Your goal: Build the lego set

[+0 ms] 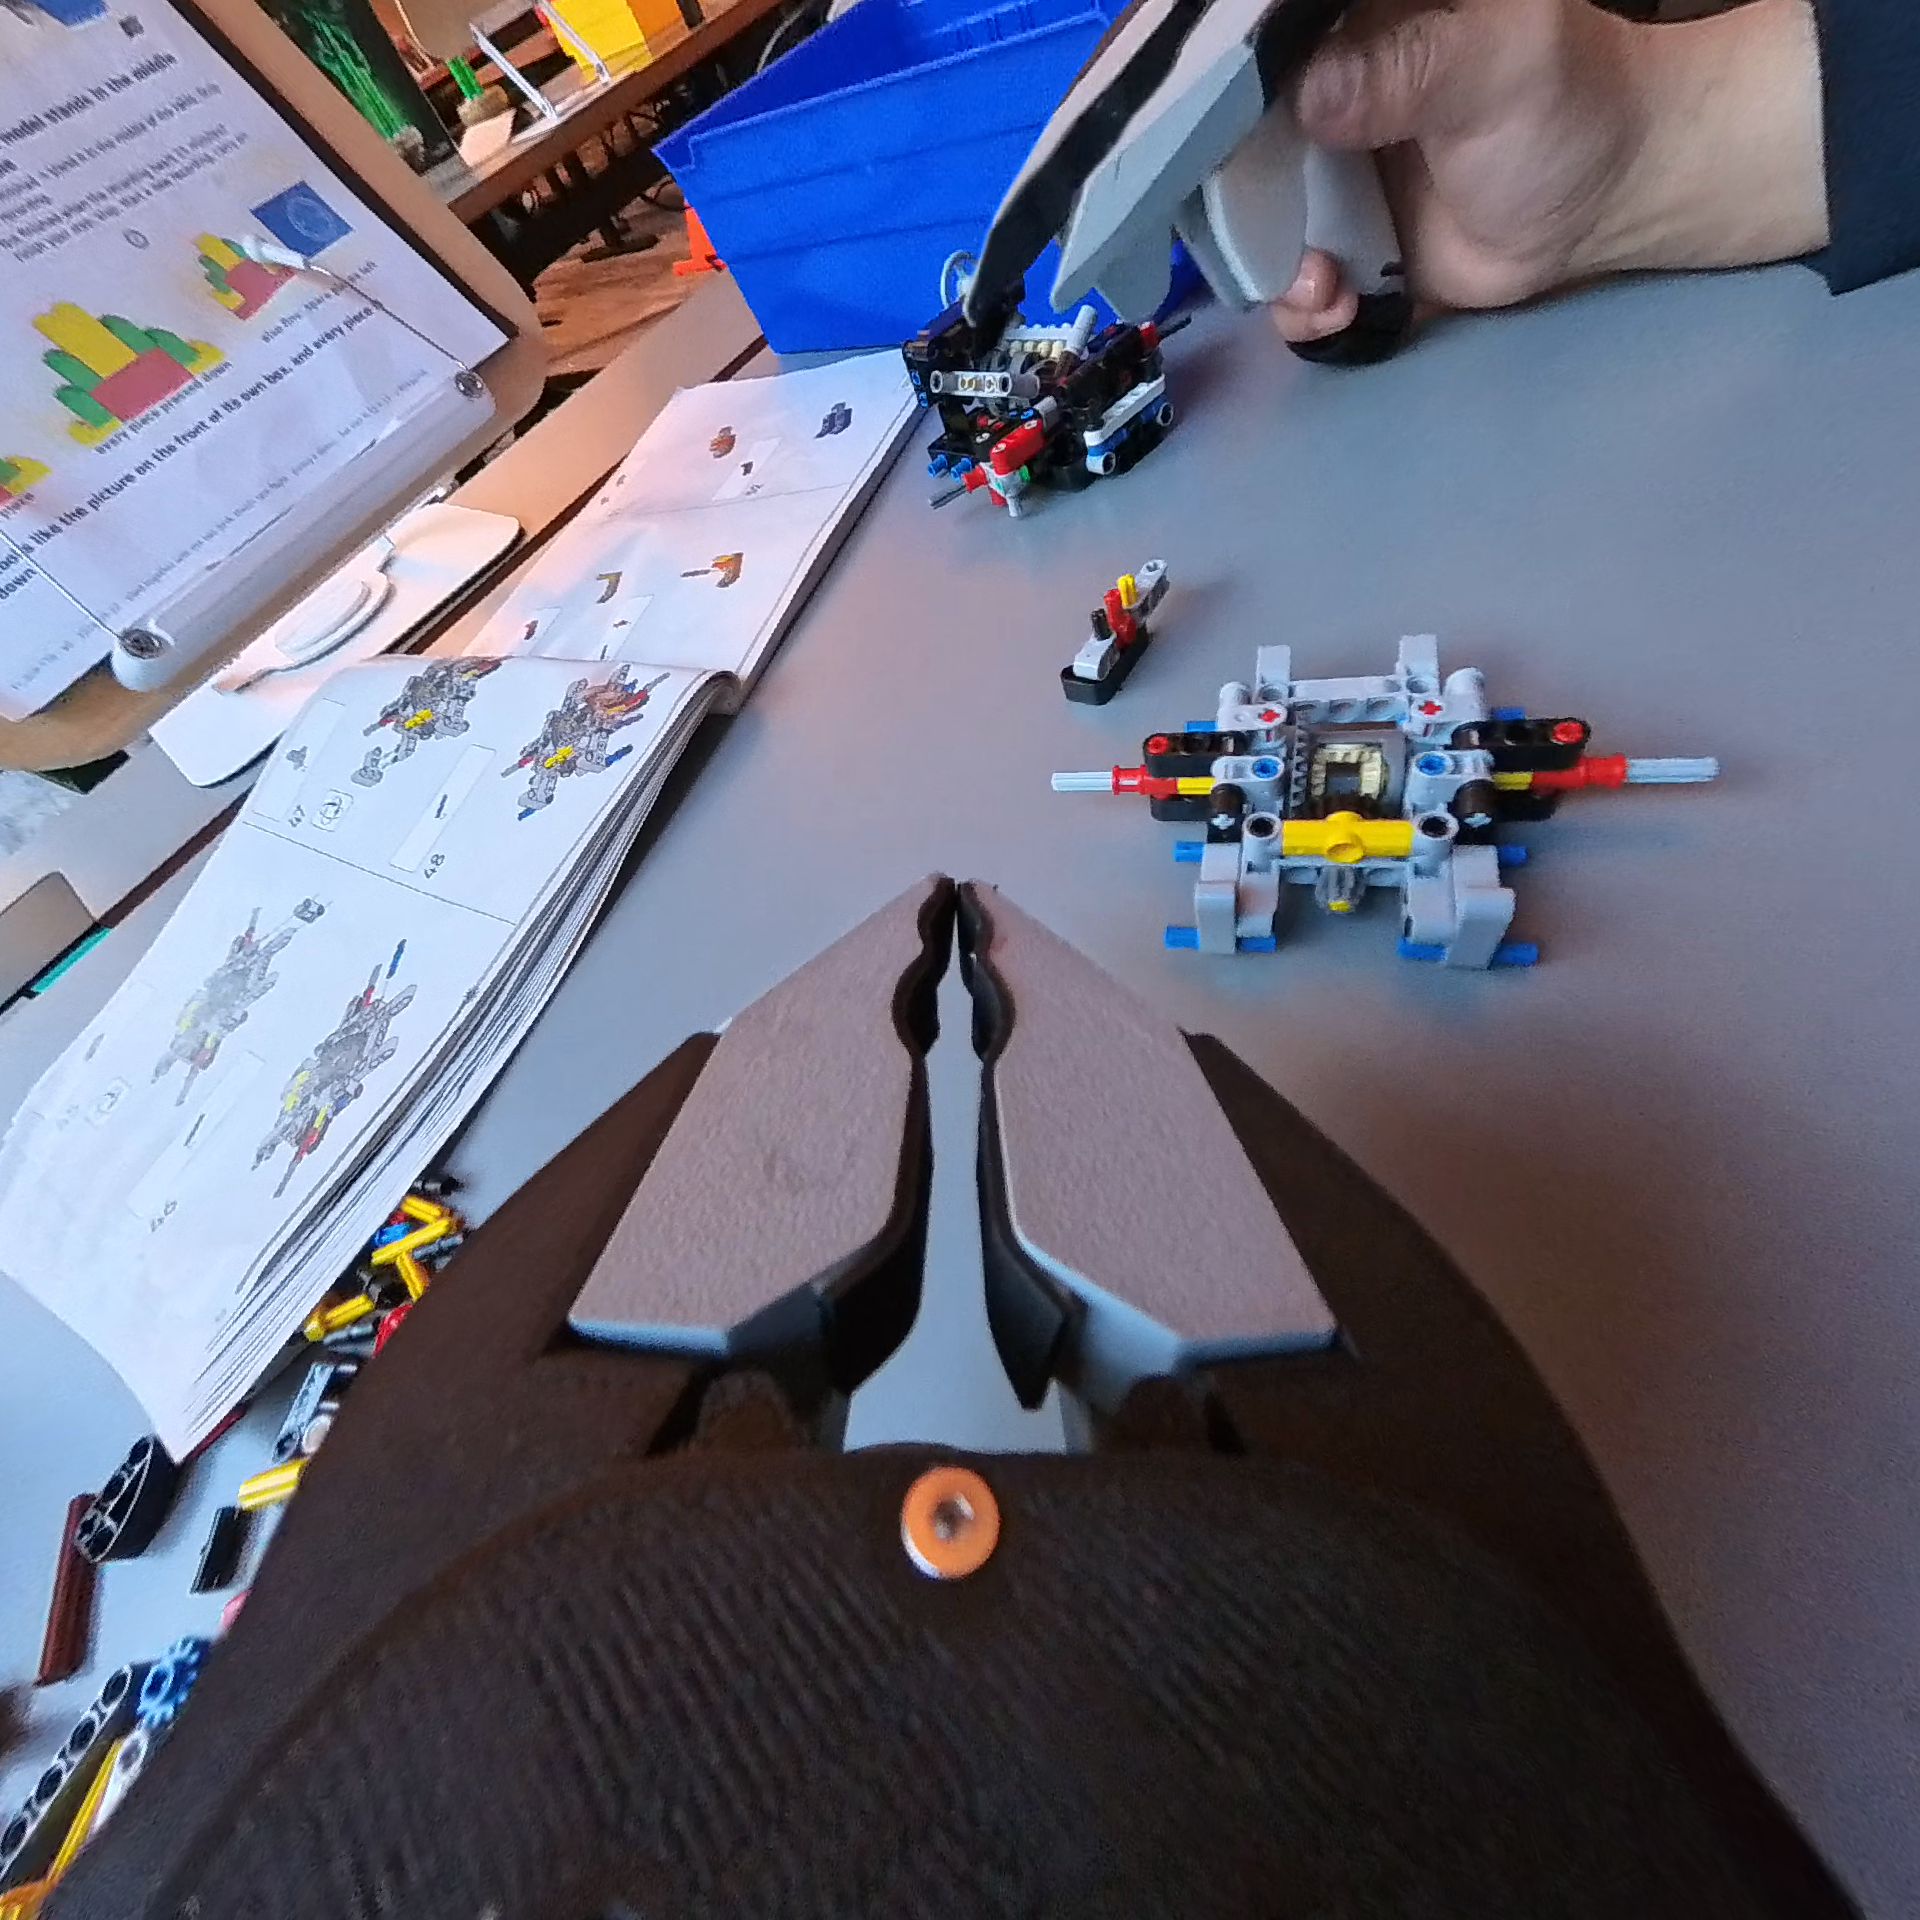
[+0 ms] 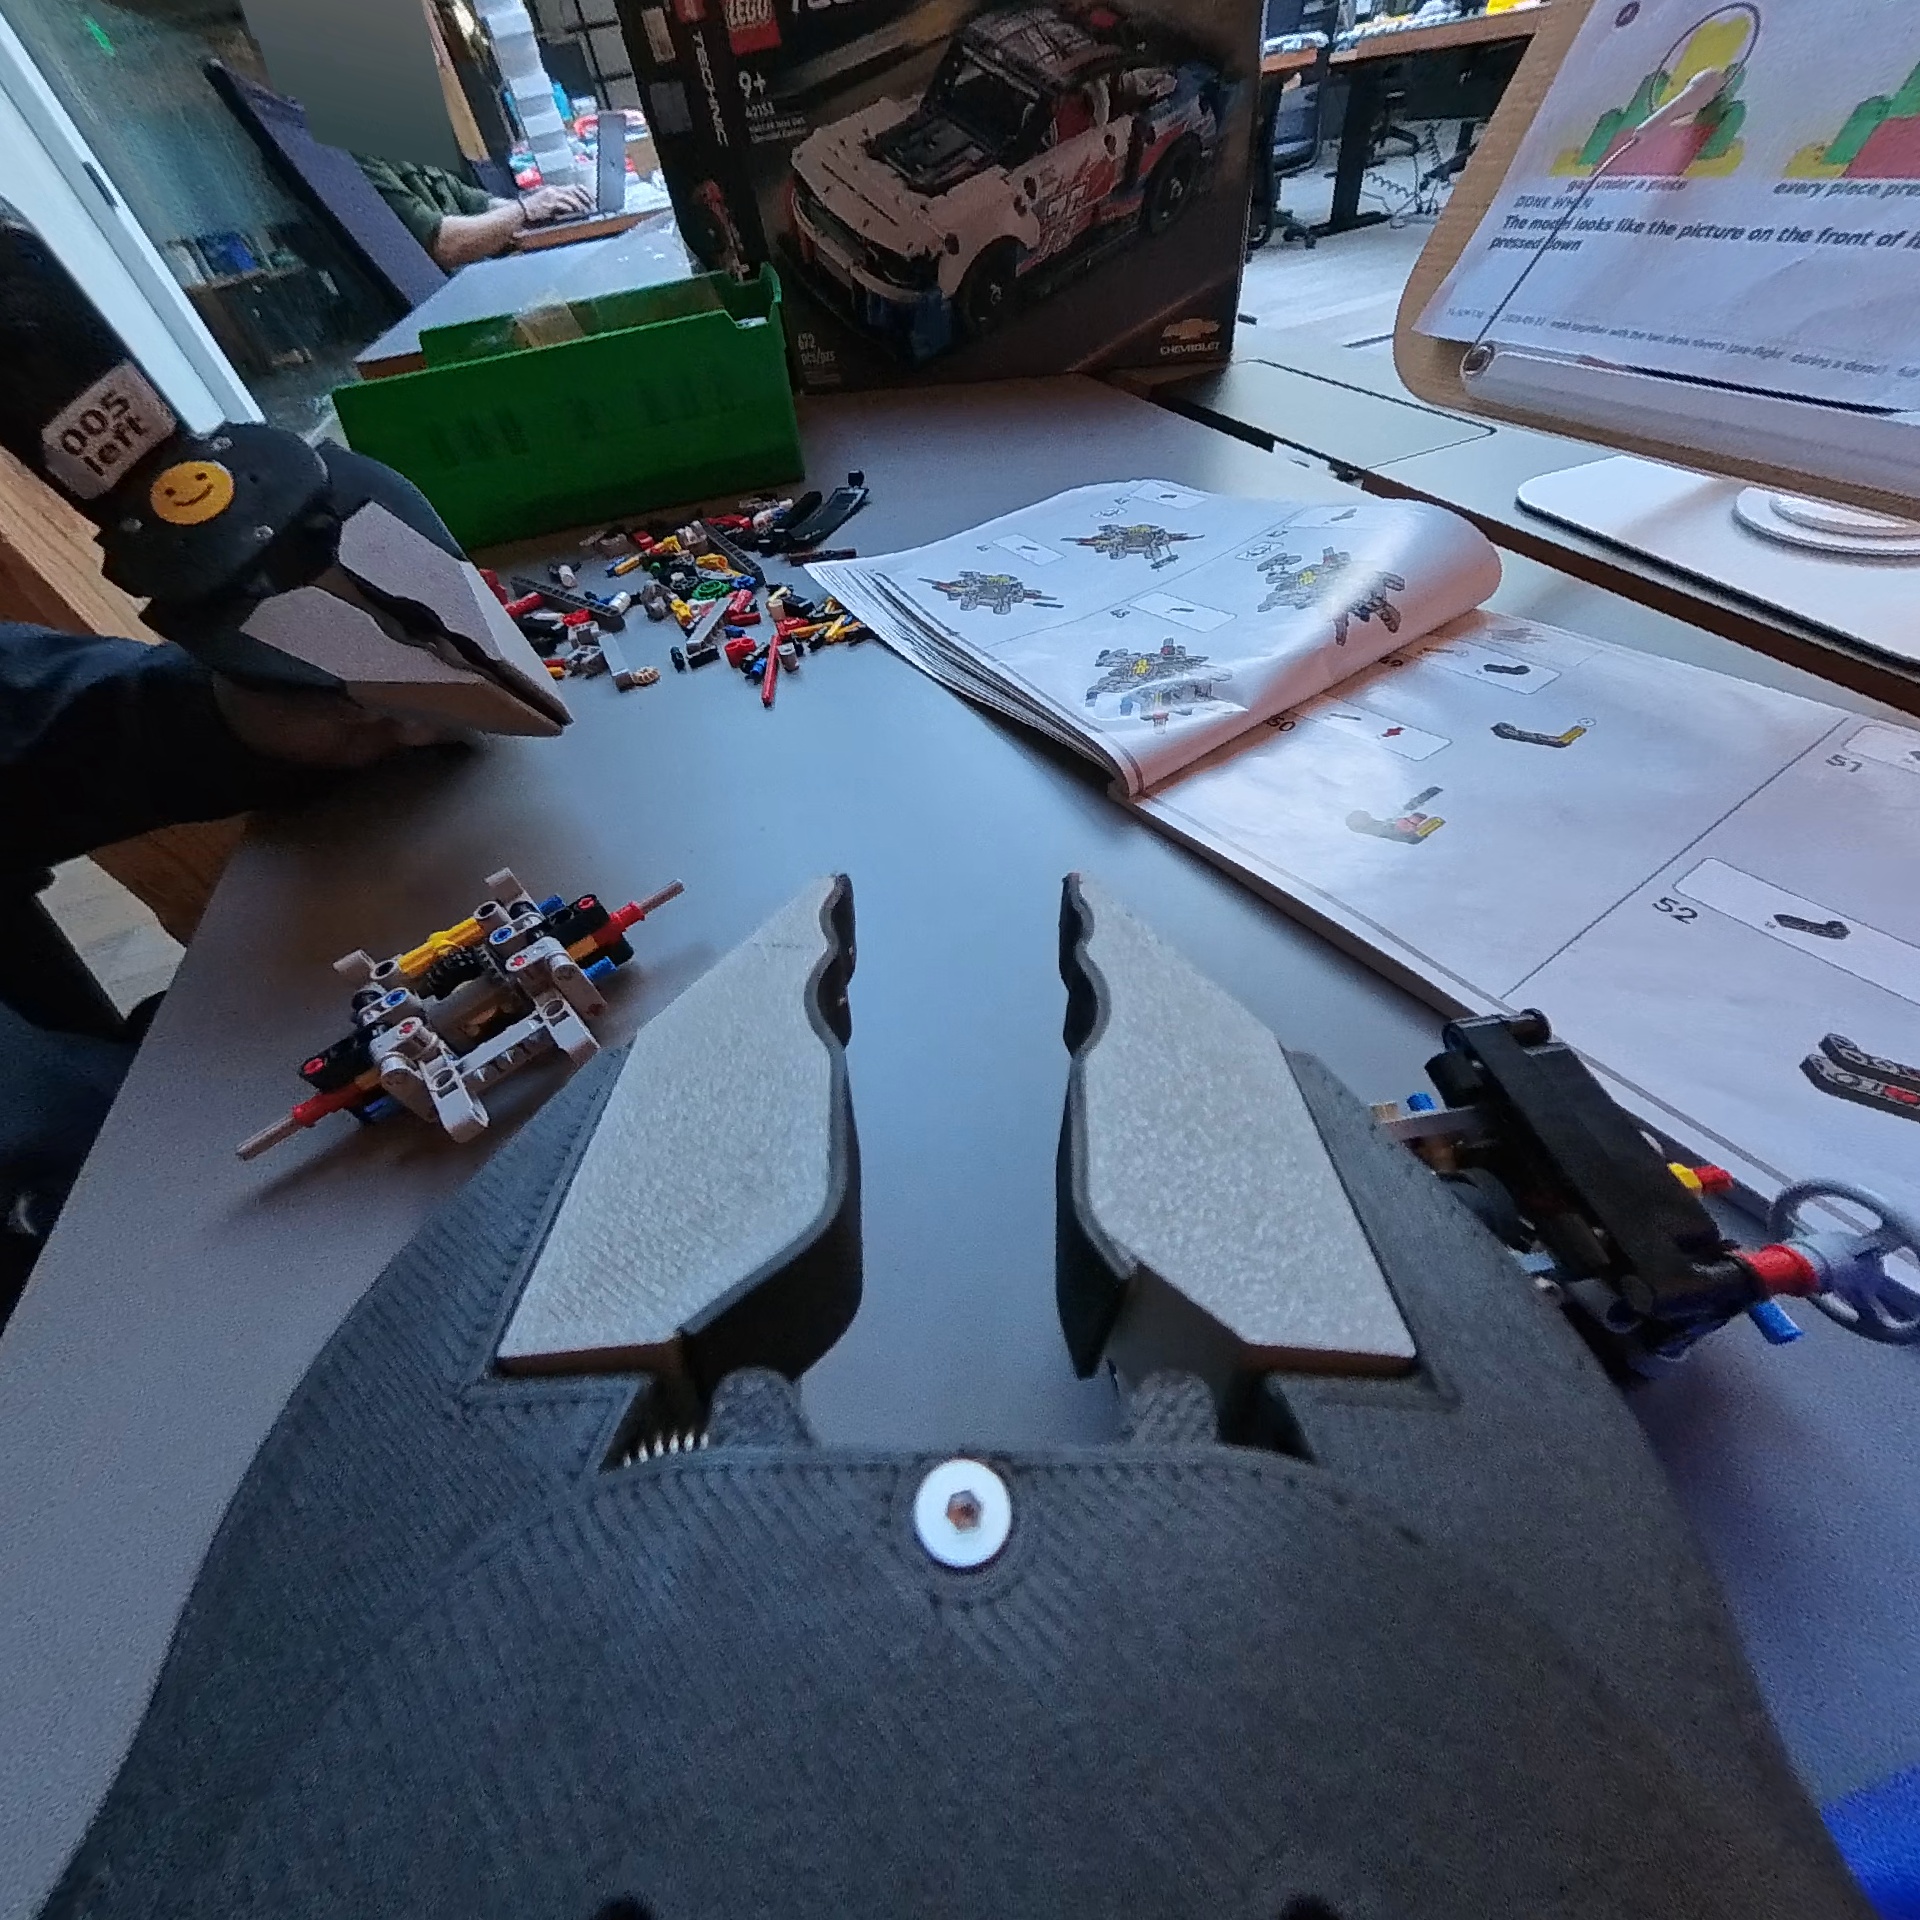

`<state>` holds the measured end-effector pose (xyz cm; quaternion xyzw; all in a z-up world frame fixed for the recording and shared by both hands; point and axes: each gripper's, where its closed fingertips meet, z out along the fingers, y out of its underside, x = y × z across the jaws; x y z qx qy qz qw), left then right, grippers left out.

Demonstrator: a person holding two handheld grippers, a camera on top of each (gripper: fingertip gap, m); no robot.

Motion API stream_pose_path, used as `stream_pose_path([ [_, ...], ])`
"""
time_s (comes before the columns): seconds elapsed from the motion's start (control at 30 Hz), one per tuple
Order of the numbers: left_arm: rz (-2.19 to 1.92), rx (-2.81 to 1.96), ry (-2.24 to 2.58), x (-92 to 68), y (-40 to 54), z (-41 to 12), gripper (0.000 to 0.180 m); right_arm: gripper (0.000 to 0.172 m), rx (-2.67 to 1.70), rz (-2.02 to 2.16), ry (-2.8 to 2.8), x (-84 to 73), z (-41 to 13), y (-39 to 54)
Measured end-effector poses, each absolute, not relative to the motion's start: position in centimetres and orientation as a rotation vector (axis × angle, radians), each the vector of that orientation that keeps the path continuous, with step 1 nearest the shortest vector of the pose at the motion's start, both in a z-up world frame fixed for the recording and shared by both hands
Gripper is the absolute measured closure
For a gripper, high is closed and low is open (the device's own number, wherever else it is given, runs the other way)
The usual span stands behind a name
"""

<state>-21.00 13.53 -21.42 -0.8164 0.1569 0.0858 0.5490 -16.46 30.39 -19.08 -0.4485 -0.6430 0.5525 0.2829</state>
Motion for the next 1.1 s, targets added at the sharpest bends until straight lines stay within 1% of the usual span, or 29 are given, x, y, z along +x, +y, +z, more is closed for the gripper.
stream_pose_path([
  [0.13, 0.207, -1.933, 0.390, -20.8, 13.5, -21.5, 0.180, 0.135, -1.194, 1.439, -1.754, -16.6, -19.5, 30.1],
  [0.37, 0.224, -1.936, 0.401, -20.7, 13.6, -21.6, 0.173, 0.136, -1.192, 1.446, -1.757, -16.5, -19.5, 30.1],
  [0.6, 0.305, -1.941, 0.450, -20.4, 13.6, -21.9, 0.172, 0.137, -1.182, 1.432, -1.763, -16.4, -19.5, 30.0],
  [0.73, 0.332, -1.945, 0.436, -20.3, 12.4, -21.6, 0.175, 0.137, -1.177, 1.423, -1.777, -16.3, -19.7, 29.8],
  [0.8, 0.333, -1.992, 0.388, -21.3, 11.4, -21.4, 0.173, 0.137, -1.170, 1.422, -1.784, -16.2, -19.7, 29.5],
  [0.9, 0.381, -2.023, 0.251, -25.0, 9.1, -19.3, 0.168, 0.138, -1.157, 1.415, -1.804, -16.2, -19.8, 29.1],
  [0.97, 0.486, -2.060, 0.186, -28.7, 7.0, -17.6, 0.163, 0.140, -1.153, 1.402, -1.819, -16.3, -19.9, 28.9],
  [1.03, 0.596, -2.086, 0.100, -32.9, 4.7, -15.9, 0.161, 0.142, -1.145, 1.379, -1.832, -16.3, -20.1, 28.8],
  [1.1, 0.604, -2.104, 0.009, -36.0, 2.8, -14.9, 0.159, 0.144, -1.141, 1.361, -1.839, -16.3, -20.2, 28.8],
])
